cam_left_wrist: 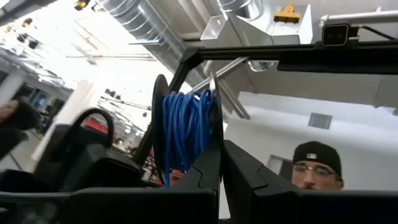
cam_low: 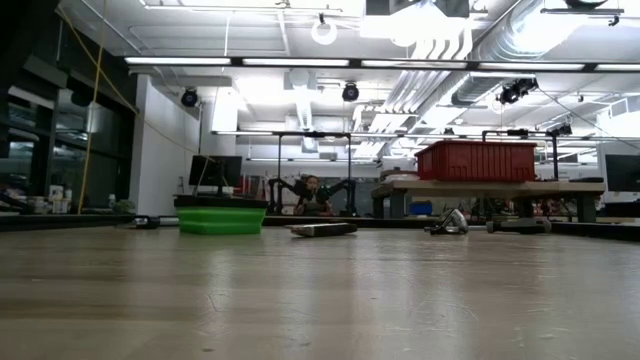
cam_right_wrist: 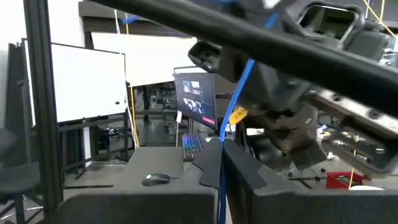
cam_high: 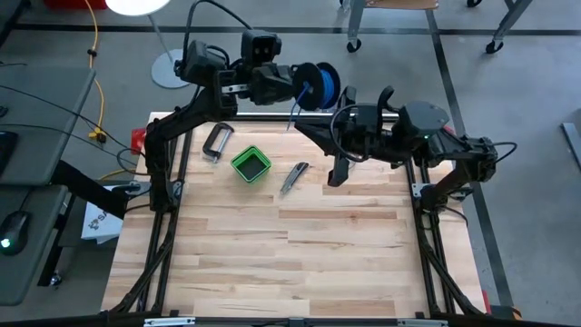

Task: Coil cords
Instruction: Coil the blue wire onto the spool

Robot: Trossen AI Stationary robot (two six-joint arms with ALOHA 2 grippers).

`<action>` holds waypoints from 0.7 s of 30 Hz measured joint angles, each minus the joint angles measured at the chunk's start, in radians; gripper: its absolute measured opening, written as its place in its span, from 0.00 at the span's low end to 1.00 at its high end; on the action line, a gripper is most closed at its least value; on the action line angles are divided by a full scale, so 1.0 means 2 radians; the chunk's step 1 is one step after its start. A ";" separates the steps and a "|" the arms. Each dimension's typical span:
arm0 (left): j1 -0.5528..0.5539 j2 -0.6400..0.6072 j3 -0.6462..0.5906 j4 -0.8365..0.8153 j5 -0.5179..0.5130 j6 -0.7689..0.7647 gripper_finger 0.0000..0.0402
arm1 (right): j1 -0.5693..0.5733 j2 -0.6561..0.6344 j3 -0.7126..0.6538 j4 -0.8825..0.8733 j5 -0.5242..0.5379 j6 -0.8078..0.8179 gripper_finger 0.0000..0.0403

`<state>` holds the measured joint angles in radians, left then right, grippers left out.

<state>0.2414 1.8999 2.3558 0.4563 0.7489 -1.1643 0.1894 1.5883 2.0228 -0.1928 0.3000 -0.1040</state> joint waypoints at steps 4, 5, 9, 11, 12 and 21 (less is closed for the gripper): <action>0.008 -0.001 0.000 0.000 0.003 0.013 0.00 | 0.000 0.000 0.000 0.000 -0.001 0.000 0.00; 0.011 -0.001 0.000 -0.001 0.003 0.012 0.00 | 0.000 0.000 0.000 -0.001 -0.001 0.000 0.00; 0.027 -0.007 0.000 -0.007 0.016 0.009 0.00 | 0.000 0.000 0.000 -0.004 0.000 0.000 0.00; 0.035 -0.013 0.000 -0.013 0.023 0.011 0.00 | 0.000 -0.001 0.000 -0.004 0.000 0.000 0.00; 0.039 -0.017 0.000 -0.016 0.026 0.010 0.00 | 0.001 -0.002 0.000 -0.005 0.000 0.000 0.00; 0.065 -0.047 0.000 -0.114 0.029 0.104 0.00 | 0.001 -0.007 0.000 -0.008 -0.001 0.000 0.00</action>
<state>0.3721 1.8051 2.3554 0.2284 0.8066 -0.9571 0.1906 1.5745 2.0235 -0.2092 0.2985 -0.1039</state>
